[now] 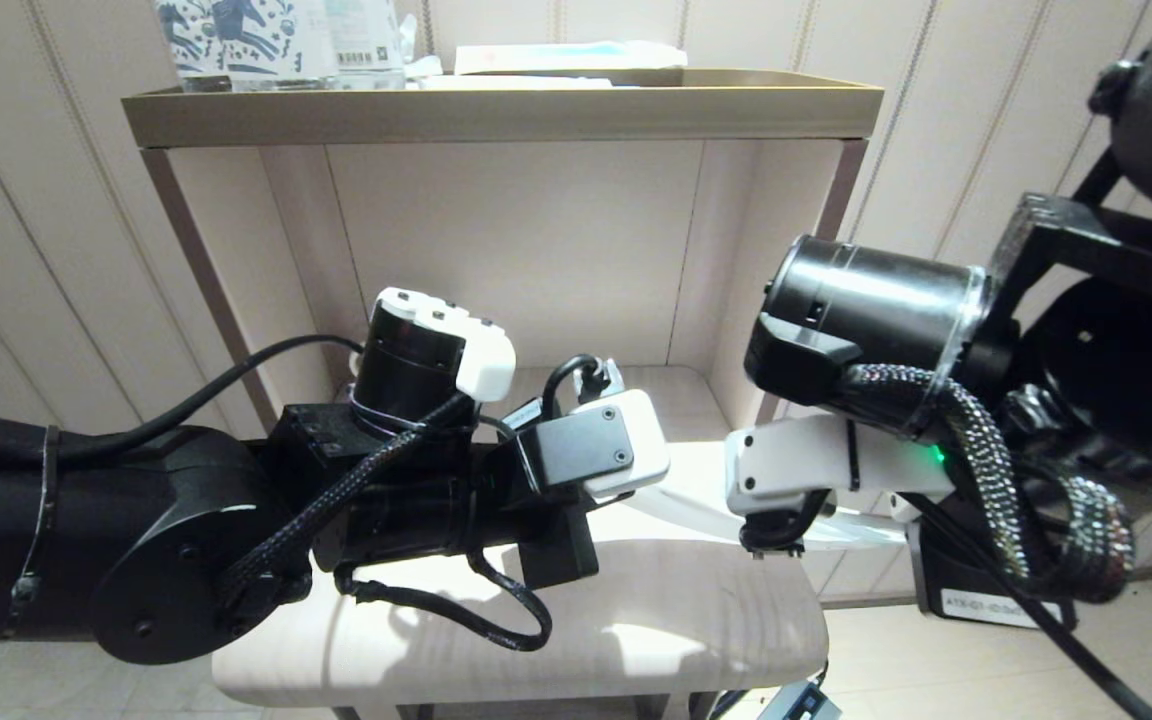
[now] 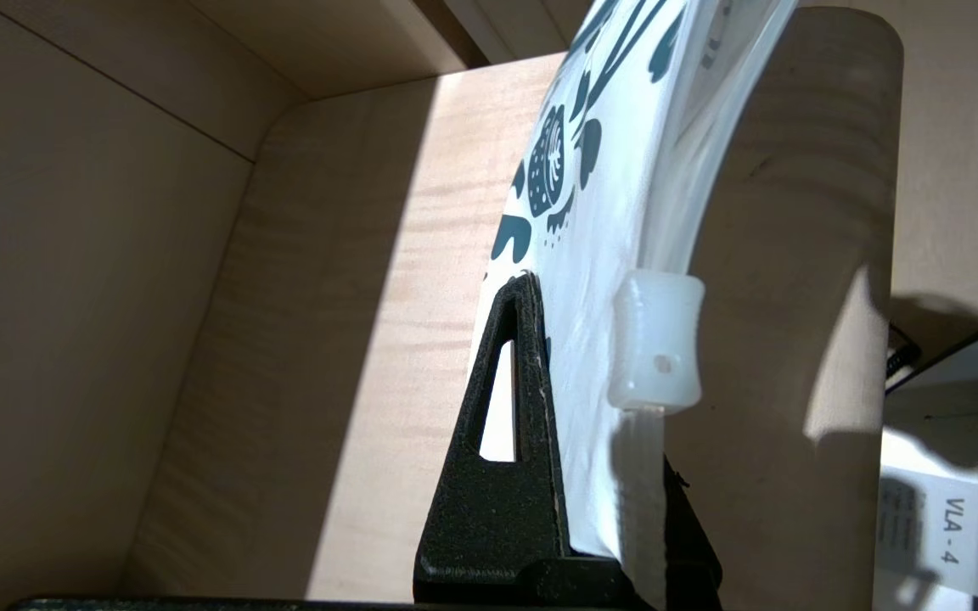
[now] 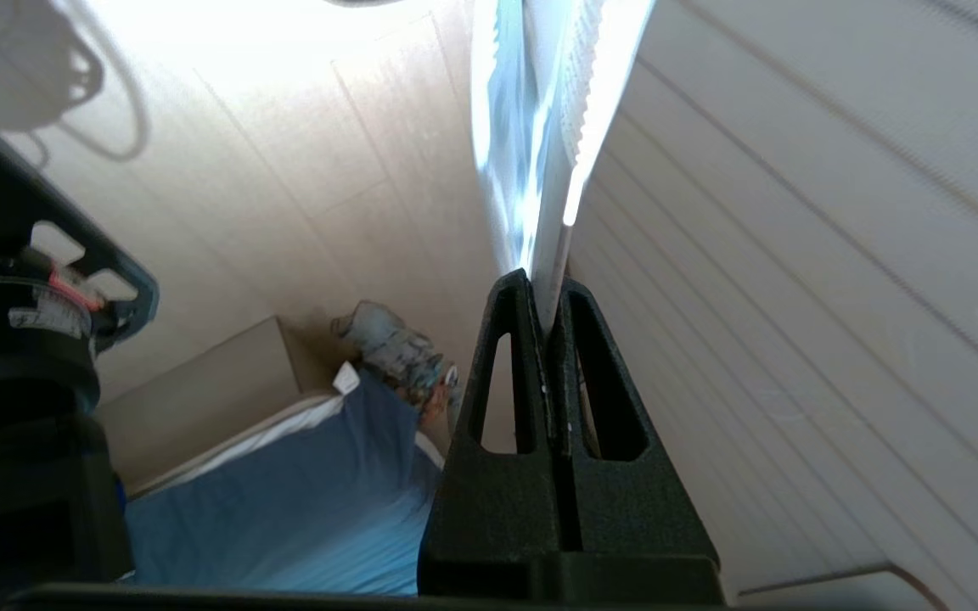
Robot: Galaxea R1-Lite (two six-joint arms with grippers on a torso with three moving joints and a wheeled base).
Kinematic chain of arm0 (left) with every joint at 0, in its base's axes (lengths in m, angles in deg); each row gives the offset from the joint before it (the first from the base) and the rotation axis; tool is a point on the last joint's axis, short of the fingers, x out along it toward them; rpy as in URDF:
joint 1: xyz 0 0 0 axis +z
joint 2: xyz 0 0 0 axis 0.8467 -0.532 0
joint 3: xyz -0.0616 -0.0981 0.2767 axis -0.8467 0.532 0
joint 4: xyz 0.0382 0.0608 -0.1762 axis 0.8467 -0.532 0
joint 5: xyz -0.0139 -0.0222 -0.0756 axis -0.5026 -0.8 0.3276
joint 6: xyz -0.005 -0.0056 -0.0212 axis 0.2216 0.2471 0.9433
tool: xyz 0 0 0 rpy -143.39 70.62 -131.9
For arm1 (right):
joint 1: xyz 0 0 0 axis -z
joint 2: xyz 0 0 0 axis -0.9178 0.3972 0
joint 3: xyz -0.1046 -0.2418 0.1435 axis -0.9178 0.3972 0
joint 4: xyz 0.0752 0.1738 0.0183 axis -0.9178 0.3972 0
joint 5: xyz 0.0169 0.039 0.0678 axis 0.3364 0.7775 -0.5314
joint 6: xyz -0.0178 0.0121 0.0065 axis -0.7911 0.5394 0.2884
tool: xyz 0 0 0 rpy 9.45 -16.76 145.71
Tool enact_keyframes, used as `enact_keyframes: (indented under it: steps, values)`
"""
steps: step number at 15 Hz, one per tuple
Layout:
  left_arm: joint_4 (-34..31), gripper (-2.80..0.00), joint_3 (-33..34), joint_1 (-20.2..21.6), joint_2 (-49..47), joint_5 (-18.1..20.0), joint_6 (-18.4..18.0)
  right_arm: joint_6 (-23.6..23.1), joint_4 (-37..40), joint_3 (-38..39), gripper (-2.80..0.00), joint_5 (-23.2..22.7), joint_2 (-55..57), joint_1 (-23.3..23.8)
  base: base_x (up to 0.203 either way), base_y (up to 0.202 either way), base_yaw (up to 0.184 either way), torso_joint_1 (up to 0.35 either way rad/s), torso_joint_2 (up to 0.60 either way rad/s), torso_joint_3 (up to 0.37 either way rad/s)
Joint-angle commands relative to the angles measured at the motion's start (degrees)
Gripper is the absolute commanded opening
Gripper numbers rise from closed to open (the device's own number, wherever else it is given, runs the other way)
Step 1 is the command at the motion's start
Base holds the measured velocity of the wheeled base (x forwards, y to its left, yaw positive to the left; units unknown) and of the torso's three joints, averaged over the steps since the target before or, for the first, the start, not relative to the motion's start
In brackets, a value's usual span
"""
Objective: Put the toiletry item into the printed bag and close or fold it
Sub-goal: Place the comb into the storage bag, then hand it to the other hand
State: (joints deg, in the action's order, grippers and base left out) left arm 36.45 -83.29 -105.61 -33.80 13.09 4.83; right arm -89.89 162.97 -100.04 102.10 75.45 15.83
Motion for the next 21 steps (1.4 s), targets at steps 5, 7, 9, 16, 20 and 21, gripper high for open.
enact_keyframes:
  steps: [5,7,9,16,20,21]
  values:
    - [0.2,-2.80,-0.1,-0.1,-0.9,0.2,-0.2,-0.4,2.7,-1.3,-2.80,0.9,1.8,0.0,0.000,0.000,0.000,0.000,0.00,0.000]
    - [0.2,-2.80,-0.1,-0.1,-1.0,0.2,-0.2,-0.3,2.7,-1.3,-2.80,1.0,1.5,0.1,0.000,0.000,0.000,0.000,0.00,0.000]
    - [0.2,-2.80,-0.2,-0.1,-1.5,0.2,-0.1,-0.2,2.7,-1.4,-2.80,1.0,0.9,0.3,0.000,0.000,0.000,0.000,0.00,0.000]
    - [-0.1,-2.80,-2.5,0.0,-4.0,0.7,2.5,0.0,2.7,-1.3,-2.80,0.6,-10.2,7.6,0.000,0.000,0.000,0.000,0.00,0.000]
    - [-3.4,-2.80,-3.9,0.7,-4.5,0.0,8.3,1.7,2.7,-1.1,-2.80,-13.2,-15.4,11.1,0.000,0.000,0.000,0.000,0.00,0.000]
    - [-5.3,-2.80,-4.2,1.2,-4.3,0.0,10.1,2.2,2.7,-1.1,-2.80,-15.1,-16.0,11.2,0.000,0.000,0.000,0.000,0.00,0.000]
